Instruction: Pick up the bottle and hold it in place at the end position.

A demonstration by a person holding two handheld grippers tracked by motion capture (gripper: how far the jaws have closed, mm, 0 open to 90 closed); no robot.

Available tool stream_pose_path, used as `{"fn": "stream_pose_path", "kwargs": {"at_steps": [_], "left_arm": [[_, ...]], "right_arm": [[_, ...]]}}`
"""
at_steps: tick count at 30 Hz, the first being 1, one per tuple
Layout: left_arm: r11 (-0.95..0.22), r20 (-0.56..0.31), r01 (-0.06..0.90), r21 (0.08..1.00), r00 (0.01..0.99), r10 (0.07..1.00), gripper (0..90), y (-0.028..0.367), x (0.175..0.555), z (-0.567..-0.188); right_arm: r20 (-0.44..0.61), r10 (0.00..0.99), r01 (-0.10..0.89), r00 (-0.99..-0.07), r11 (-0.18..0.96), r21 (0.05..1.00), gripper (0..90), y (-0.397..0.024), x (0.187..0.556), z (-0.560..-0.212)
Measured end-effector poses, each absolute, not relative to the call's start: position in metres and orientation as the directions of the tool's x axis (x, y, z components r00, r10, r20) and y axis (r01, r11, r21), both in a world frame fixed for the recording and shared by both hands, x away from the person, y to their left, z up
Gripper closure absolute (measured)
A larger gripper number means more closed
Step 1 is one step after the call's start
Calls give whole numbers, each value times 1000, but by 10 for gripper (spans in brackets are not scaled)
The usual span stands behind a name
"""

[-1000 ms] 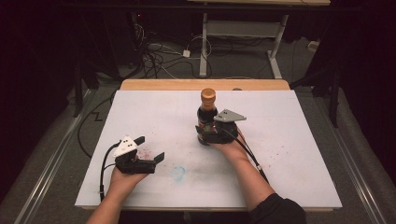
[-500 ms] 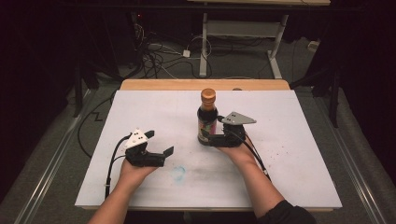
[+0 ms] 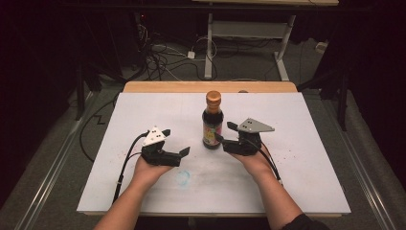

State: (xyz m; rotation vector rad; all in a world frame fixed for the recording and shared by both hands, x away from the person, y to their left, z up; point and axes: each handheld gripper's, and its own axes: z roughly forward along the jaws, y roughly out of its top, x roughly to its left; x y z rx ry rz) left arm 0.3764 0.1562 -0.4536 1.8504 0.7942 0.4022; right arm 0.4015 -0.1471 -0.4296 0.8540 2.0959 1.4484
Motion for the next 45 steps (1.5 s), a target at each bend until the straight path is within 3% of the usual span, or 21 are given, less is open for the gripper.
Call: {"fn": "stream_pose_path", "kwargs": {"at_steps": [4,5,6,7,16,31,37,45], "left_arm": [[-245,-97,343,907,736,670,0,146,383,-453],[-242,-105,343,907,744,660,0,142,386,-452],[-242,-105,343,907,744,660,0,142,386,-452],[-241,-107,340,909,749,654,0,140,388,-452],[-261,-98,329,907,770,630,0,112,408,-449],[-292,-83,313,904,798,597,10,68,433,-442],[-276,-77,294,915,799,597,145,63,433,-439],[-292,-56,296,909,783,619,245,64,434,-440]], "right_arm": [[-29,709,221,-704,258,940,486,-152,399,-426],[-27,711,218,-703,251,943,583,-154,398,-425],[-27,711,218,-703,251,943,583,-154,398,-425],[-35,708,209,-705,255,944,658,-156,397,-423],[-37,710,194,-704,241,951,893,-165,397,-413],[-45,713,189,-699,246,951,900,-166,401,-396],[-30,713,205,-700,241,949,900,-170,402,-389],[-19,710,220,-704,243,945,900,-169,404,-387]]}}
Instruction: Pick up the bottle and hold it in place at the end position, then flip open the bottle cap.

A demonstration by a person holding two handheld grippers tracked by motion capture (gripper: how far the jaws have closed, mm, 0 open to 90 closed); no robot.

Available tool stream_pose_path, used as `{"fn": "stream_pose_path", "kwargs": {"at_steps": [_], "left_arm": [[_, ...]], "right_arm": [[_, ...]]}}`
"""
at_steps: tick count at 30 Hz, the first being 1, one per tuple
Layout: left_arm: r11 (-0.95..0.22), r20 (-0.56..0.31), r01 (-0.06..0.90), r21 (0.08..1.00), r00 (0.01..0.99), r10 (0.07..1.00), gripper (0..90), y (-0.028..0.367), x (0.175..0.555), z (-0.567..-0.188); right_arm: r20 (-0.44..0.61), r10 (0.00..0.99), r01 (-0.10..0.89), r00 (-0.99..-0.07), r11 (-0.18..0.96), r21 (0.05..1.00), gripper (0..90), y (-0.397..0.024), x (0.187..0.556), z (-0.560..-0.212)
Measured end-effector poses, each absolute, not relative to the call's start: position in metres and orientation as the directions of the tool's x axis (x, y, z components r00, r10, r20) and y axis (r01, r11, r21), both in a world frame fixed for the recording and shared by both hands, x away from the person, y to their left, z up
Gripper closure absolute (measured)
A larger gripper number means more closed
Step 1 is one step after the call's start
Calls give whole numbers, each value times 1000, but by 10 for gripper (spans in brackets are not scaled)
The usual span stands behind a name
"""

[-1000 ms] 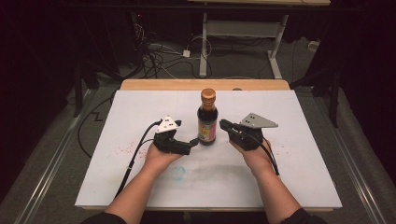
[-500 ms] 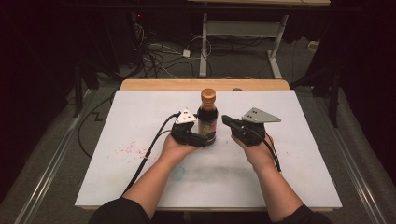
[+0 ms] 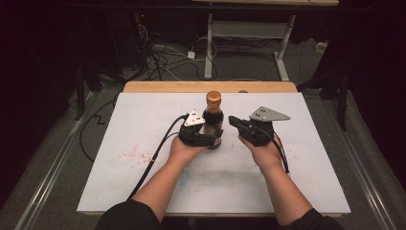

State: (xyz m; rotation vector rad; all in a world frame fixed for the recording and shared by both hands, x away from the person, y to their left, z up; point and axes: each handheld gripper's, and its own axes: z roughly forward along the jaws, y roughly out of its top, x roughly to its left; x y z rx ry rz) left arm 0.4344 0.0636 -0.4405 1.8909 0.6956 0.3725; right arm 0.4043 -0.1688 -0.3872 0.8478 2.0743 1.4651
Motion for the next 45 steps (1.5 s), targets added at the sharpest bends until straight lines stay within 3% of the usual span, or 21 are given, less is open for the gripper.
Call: {"fn": "stream_pose_path", "kwargs": {"at_steps": [17,45], "left_arm": [[-299,-52,293,908,788,614,283,66,434,-441],[-290,-48,285,914,782,621,282,65,433,-443]], "right_arm": [[-35,702,204,-711,254,946,900,-165,404,-374],[-104,671,156,-734,315,936,900,-150,408,-314]]}}
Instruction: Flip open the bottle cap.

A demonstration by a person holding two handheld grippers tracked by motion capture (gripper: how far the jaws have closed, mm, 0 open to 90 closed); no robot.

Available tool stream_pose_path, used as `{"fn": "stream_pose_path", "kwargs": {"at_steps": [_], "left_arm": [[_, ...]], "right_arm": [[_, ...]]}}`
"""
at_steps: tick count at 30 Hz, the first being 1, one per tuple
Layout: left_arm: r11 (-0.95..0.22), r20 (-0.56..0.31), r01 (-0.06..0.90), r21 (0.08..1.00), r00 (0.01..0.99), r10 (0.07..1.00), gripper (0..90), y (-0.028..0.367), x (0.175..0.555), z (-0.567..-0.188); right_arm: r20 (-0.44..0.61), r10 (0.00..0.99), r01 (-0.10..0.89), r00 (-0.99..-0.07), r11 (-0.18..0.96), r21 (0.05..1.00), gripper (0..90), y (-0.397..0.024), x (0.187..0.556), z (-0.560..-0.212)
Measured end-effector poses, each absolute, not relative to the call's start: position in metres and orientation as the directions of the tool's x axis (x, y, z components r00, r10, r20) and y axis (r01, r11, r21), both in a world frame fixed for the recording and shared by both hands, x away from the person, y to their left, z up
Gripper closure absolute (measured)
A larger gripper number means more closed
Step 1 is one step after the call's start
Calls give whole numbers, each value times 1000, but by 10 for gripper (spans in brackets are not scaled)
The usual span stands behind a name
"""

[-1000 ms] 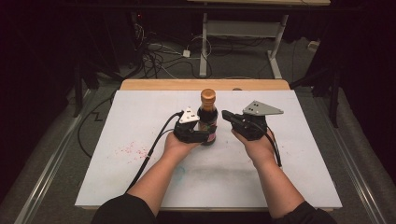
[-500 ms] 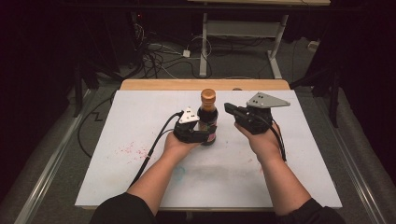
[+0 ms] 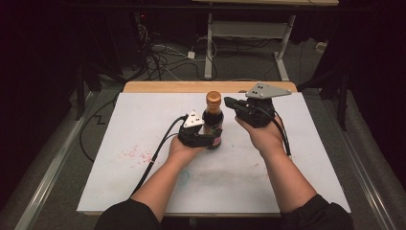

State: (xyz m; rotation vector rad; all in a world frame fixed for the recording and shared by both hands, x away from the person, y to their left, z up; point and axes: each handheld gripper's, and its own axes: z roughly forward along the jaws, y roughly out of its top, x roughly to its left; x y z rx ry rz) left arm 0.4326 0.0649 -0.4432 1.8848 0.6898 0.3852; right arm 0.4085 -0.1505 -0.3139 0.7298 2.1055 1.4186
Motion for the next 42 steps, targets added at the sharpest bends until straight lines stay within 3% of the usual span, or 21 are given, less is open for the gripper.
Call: {"fn": "stream_pose_path", "kwargs": {"at_steps": [42], "left_arm": [[-298,-8,261,918,764,645,294,61,428,-446]], "right_arm": [[-162,660,153,-733,392,907,900,-138,408,-309]]}}
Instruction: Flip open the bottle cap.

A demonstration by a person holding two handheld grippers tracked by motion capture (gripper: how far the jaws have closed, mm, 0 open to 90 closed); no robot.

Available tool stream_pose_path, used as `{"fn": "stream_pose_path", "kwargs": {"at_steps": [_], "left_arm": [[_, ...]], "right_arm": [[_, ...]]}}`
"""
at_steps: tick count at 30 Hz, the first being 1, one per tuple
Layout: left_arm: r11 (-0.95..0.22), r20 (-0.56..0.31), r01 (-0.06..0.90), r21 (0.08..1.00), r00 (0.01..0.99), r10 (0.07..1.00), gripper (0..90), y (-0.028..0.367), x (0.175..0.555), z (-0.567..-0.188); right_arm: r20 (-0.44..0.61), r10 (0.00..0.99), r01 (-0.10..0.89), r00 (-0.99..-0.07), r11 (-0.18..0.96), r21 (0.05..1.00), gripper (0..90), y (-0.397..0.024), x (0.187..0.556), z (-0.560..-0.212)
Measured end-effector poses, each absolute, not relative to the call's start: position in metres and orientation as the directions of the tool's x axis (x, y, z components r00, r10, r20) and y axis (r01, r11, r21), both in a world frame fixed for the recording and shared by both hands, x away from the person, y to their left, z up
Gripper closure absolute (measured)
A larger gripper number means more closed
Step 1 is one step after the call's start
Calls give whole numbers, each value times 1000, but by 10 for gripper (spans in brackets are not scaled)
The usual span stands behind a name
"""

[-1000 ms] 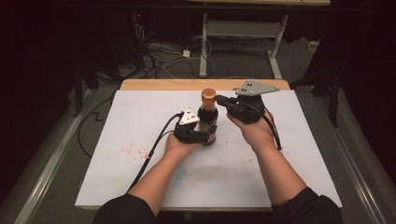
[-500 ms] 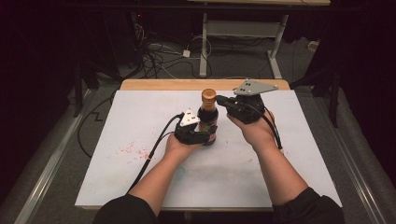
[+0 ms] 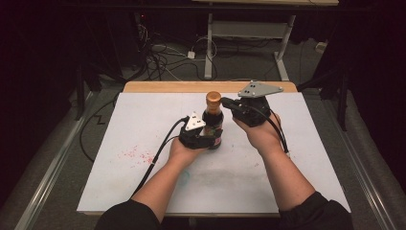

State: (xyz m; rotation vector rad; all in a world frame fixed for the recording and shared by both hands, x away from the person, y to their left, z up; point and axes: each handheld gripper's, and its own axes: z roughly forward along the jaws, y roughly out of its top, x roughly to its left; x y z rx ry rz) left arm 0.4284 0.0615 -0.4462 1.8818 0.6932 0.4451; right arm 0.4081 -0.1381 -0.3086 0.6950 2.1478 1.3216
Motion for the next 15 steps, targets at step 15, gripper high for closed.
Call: {"fn": "stream_pose_path", "kwargs": {"at_steps": [15], "left_arm": [[-302,0,255,919,764,646,298,64,429,-447]], "right_arm": [[-182,674,152,-716,405,902,900,-131,408,-307]]}}
